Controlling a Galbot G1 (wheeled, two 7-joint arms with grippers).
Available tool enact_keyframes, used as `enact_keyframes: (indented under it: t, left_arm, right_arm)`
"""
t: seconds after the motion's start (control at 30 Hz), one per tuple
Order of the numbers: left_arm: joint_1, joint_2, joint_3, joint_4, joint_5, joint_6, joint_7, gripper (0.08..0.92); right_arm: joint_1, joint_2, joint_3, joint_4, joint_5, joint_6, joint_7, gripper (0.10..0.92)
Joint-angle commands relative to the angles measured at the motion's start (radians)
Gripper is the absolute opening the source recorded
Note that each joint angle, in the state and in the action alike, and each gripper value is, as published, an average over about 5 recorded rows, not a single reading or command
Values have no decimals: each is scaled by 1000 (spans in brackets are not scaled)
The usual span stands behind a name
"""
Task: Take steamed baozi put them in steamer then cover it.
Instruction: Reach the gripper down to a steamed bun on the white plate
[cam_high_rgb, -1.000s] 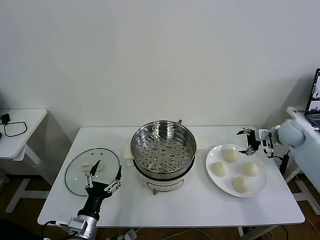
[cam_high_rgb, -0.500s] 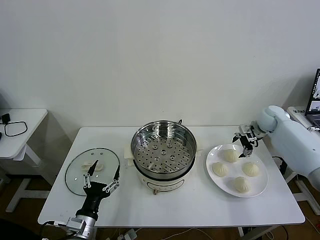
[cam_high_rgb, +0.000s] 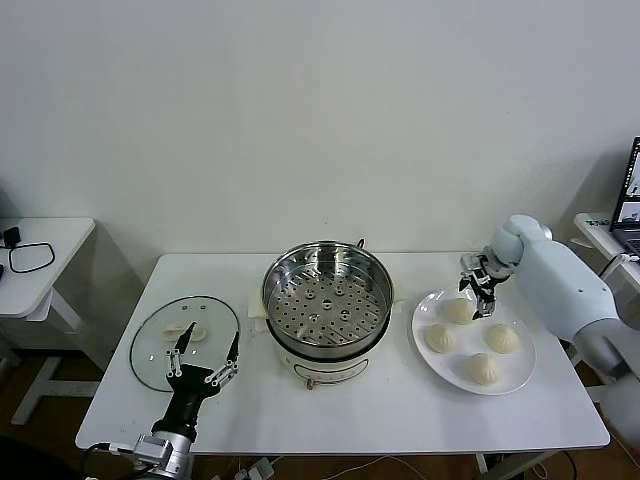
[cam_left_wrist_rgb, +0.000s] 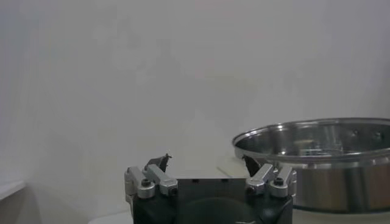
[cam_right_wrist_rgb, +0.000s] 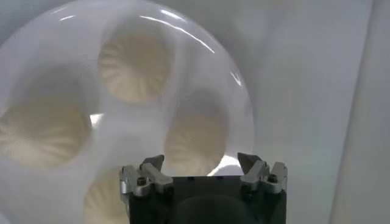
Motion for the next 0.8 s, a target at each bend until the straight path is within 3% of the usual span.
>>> enact_keyframes:
  t: [0.03,0.57,0.8]
  left_arm:
    - [-1,0,-2,5,2,-3,0,823]
    - [-4,0,2,11,11,-16,1,823]
    - [-3,-1,4,7,12,-16,2,823]
  right_arm:
    - [-13,39,20,-54,-58,6,4,823]
    - [-23,32,27,-37,-61,8,22,811]
    - [-26,26,27,-18,-48,10,27,683]
